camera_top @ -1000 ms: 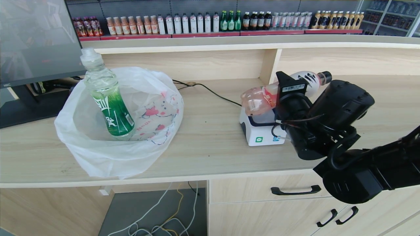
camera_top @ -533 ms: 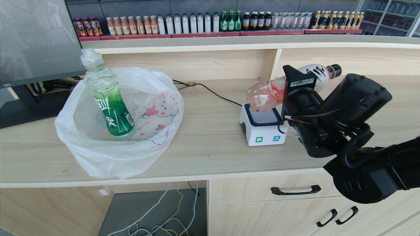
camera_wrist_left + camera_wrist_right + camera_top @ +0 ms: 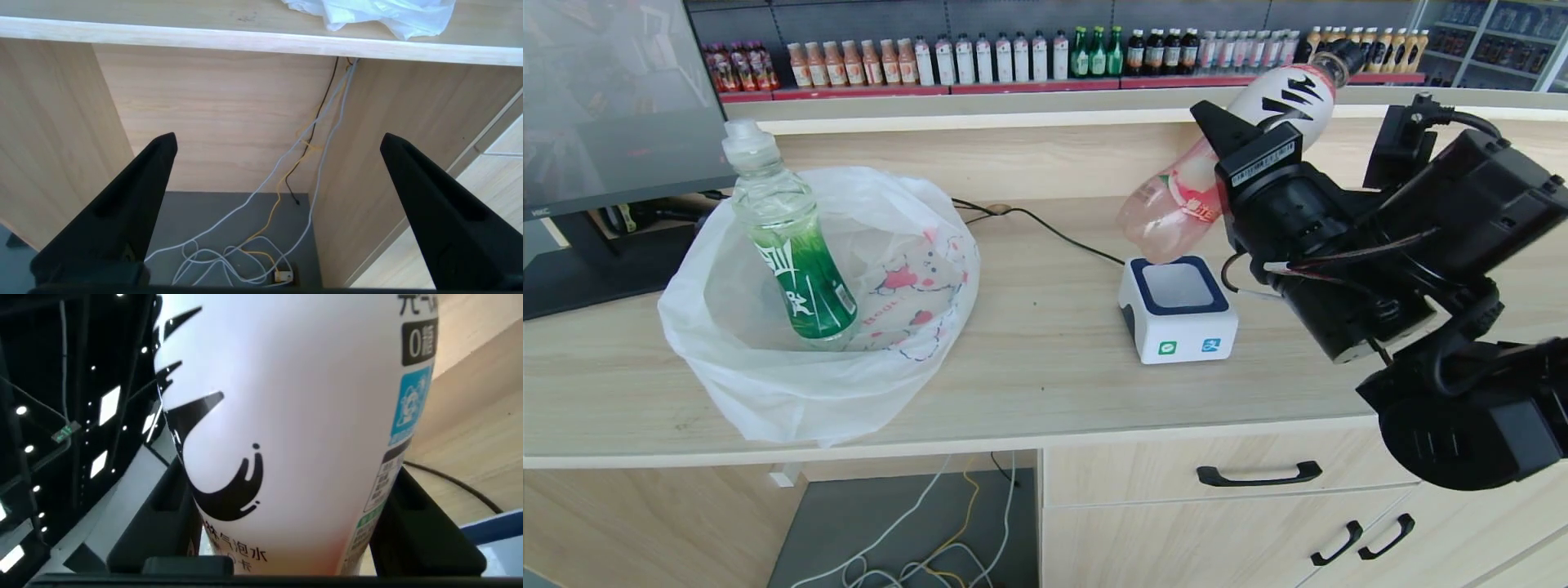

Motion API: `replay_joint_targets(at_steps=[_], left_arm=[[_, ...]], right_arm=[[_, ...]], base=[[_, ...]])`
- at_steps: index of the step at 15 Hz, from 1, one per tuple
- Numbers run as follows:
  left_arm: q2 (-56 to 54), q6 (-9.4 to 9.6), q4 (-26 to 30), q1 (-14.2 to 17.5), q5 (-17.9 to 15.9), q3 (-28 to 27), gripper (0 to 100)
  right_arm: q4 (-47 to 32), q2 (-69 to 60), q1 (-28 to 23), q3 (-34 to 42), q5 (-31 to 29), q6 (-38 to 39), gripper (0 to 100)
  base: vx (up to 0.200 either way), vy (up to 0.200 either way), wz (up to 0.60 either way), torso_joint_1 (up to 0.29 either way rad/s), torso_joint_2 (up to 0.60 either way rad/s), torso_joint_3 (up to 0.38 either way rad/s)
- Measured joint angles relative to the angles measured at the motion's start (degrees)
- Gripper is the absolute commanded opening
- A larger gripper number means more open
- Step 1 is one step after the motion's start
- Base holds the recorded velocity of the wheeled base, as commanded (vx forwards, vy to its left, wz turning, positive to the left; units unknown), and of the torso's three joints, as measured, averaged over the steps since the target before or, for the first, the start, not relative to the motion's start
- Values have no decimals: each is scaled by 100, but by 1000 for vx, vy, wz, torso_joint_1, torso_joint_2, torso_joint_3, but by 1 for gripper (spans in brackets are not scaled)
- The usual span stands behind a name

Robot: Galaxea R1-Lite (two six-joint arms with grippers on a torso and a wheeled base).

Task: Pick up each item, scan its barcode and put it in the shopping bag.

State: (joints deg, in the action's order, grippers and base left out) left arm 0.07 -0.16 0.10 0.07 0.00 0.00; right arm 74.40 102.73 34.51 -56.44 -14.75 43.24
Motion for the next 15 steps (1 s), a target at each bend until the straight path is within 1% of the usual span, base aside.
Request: replay_joint_targets(at_steps=[3, 5, 7, 8, 11, 15], left_arm=[[0, 2, 0, -2, 0, 0, 100], [2, 2, 0, -2, 0, 0, 100], [0, 0, 0, 0, 0, 0, 100], [2, 0, -2, 0, 0, 0, 100], [0, 0, 0, 0, 0, 0, 100], [2, 6, 0, 0, 0, 0, 100]], right_arm=[[-50, -124, 27, -91, 213, -772, 0], [-45, -251, 149, -69, 438, -1245, 0], [-55, -375, 263, 40, 589, -2203, 0], [-52, -447, 338, 173, 628, -2717, 0], [-6, -612, 416, 647, 644, -3835, 0], [497, -723, 391, 1408, 613, -4520, 0]], base=[[0, 0, 0, 0, 0, 0], [0, 0, 0, 0, 0, 0], [0, 0, 0, 0, 0, 0], [0, 0, 0, 0, 0, 0], [0, 0, 0, 0, 0, 0], [0, 0, 0, 0, 0, 0]])
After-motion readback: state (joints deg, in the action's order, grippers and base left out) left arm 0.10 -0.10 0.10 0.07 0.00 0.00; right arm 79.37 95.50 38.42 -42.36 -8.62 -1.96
